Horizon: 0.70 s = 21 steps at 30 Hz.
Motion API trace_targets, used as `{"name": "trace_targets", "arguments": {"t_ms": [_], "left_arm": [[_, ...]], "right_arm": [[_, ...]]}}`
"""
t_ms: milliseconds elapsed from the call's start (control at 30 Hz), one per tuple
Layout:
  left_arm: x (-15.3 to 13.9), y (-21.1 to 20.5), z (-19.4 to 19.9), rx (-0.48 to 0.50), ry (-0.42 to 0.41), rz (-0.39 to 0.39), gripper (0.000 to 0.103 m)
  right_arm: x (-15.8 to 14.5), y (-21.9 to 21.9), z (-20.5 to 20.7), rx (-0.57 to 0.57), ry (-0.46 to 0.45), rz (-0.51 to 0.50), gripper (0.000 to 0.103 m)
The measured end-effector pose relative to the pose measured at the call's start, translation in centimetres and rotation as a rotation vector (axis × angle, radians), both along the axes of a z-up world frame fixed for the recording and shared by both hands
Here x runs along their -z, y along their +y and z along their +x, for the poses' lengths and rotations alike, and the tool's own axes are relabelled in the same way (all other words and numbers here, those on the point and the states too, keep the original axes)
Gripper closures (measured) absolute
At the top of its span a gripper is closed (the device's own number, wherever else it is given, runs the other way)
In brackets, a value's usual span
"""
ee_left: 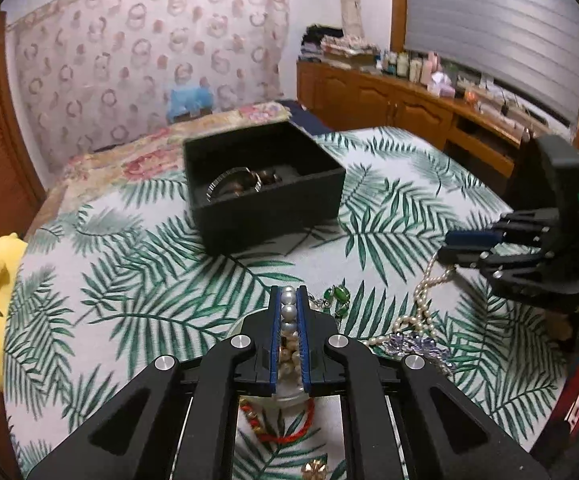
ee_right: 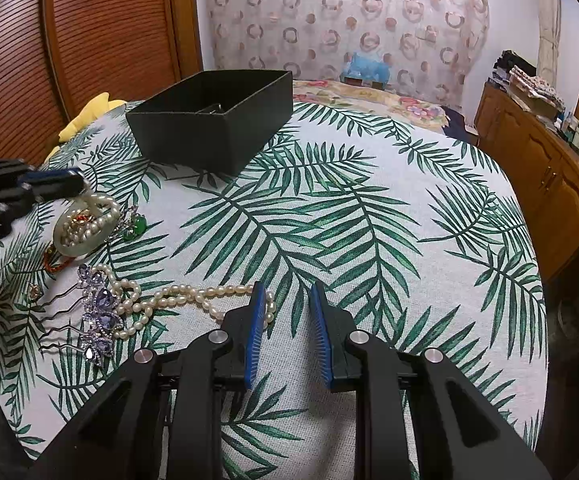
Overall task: Organize jewelry
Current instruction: 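Move the left gripper back to the pile and close on a pearl strand, then grasp the long pearl necklace with the right gripper while the left lifts its pearl strand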
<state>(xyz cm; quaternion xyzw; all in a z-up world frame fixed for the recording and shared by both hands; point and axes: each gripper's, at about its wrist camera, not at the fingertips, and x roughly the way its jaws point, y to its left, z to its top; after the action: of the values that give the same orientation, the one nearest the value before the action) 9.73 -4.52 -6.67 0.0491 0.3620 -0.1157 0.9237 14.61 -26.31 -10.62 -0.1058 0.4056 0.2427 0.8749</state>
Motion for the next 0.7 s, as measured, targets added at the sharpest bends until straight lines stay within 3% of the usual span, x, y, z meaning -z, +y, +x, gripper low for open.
{"name": "trace_targets", "arguments": {"t_ms": [367,400,467,700], "left_arm": [[-4.5,1.7,-3.0,-0.012,-0.115,-0.089,0.096],[-4.9,1.7,-3.1,-0.01,-0.122,-0.092,0.096],[-5.5,1.9,-3.3,-0.006,-0.134,-0.099,0.096],[-7.7,2.0,-3.5,-0.002,-0.173,-0.107,0.096]], "right_arm": [[0.1,0.1,-0.1,0.0,-0.002,-0.005,0.078],[0.1,0.1,-0.1,0.0,-0.005,-0.009,0.08],[0.1,0.1,-0.1,-0.009,0.001,0.0,0.098],[-0.6,-0.1,-0.5,-0.029,0.0,0.038,0.099]]}}
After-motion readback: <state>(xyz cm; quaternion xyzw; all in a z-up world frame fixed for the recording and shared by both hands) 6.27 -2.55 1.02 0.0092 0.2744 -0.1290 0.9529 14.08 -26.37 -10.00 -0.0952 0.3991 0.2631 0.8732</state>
